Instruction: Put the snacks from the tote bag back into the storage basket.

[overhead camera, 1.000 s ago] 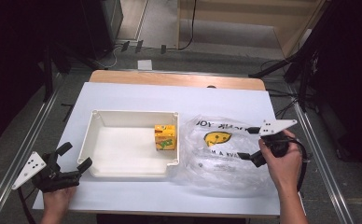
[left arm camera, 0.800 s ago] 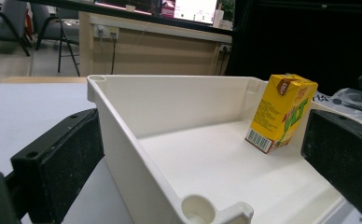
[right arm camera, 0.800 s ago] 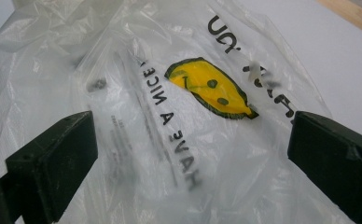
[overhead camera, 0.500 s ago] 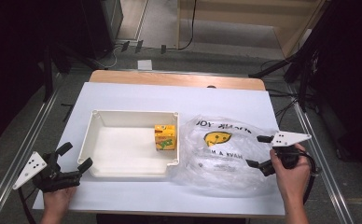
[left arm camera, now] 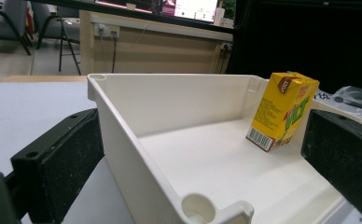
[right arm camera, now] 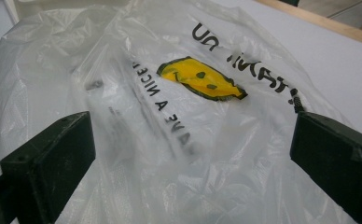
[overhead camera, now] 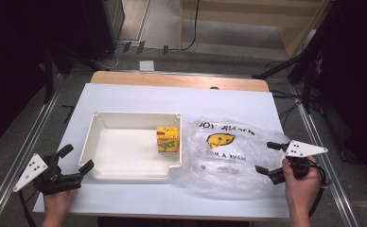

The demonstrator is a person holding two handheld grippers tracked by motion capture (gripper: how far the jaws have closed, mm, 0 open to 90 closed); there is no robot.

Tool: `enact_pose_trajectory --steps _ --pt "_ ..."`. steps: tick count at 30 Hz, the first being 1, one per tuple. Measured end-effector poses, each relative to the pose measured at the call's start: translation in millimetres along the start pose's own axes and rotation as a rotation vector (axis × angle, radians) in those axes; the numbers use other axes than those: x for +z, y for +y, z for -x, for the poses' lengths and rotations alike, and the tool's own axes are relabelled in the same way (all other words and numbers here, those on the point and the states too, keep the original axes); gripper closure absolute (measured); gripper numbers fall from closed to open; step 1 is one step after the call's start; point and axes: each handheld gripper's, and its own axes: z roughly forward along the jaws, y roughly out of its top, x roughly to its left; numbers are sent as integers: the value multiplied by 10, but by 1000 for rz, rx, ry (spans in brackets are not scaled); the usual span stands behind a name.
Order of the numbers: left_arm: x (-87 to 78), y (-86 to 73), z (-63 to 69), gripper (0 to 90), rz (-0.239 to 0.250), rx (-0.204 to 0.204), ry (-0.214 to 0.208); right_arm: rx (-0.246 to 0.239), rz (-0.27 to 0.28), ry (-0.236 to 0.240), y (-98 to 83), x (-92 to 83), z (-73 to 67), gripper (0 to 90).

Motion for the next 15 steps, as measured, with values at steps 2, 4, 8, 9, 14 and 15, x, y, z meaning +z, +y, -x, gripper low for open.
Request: enact_pose_trajectory --steps 2,4,8,9,14,15 --pt "-2 0 -1 0 0 -1 0 10 26 -7 -57 -15 -6 3" --pt "-2 -1 0 0 2 -2 0 10 39 -15 -108 -28 -12 0" --pt "-5 -2 2 0 1 -2 0 44 97 -23 -254 -66 -17 0" --pt "-4 -2 3 0 -1 -2 2 55 113 -19 -294 -76 -15 0" --pt "4 0 6 0 -6 4 7 81 167 -21 -386 -130 0 0" --pt "6 0 7 0 -5 4 8 80 163 -24 -388 -129 -4 0"
